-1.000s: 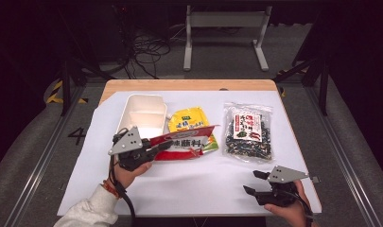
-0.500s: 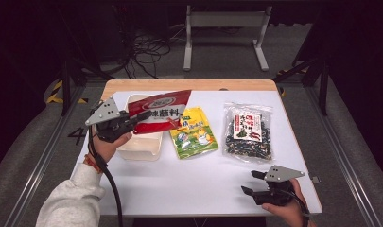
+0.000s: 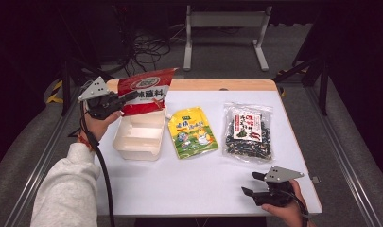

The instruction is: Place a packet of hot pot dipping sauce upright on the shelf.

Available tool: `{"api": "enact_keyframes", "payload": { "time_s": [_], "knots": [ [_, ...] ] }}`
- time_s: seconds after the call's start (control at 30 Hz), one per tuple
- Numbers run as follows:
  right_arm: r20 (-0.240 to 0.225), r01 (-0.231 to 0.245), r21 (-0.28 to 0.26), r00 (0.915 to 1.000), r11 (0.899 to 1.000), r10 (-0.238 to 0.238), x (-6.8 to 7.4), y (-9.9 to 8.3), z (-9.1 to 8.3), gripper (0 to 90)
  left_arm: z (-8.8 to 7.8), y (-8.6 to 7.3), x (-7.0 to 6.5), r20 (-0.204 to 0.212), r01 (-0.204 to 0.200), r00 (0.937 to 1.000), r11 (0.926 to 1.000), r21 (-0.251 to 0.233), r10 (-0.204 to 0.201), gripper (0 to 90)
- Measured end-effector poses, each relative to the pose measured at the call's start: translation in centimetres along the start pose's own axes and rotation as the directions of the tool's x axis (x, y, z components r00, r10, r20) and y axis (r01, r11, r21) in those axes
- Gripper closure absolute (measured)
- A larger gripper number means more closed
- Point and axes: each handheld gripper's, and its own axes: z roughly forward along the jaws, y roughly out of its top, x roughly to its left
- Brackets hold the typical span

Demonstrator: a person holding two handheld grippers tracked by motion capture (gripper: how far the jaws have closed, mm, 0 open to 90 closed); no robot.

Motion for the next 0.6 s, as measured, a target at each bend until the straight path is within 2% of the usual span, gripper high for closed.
{"api": "enact_keyframes", "payload": {
  "time_s": [0.23,0.5,0.6],
  "knots": [
    [0.016,-0.018,0.008,0.9997,1.0,0.018,-0.1,-0.6,-0.4,31.0,2.2,-1.2,2.1,-0.006,0.017,0.9998,0.9994,0.029,-0.017,89.7],
    [0.029,-0.043,0.008,0.9987,0.999,0.042,-0.1,-1.3,-0.8,30.7,4.8,-2.2,3.2,0.02,0.018,0.9996,0.998,0.06,-0.02,89.7],
    [0.03,-0.046,0.012,0.9985,0.999,0.045,0.1,-1.3,-0.8,30.5,5.4,-2.8,3.6,0.015,0.033,0.9993,0.9971,0.069,-0.034,89.6]
  ]
}}
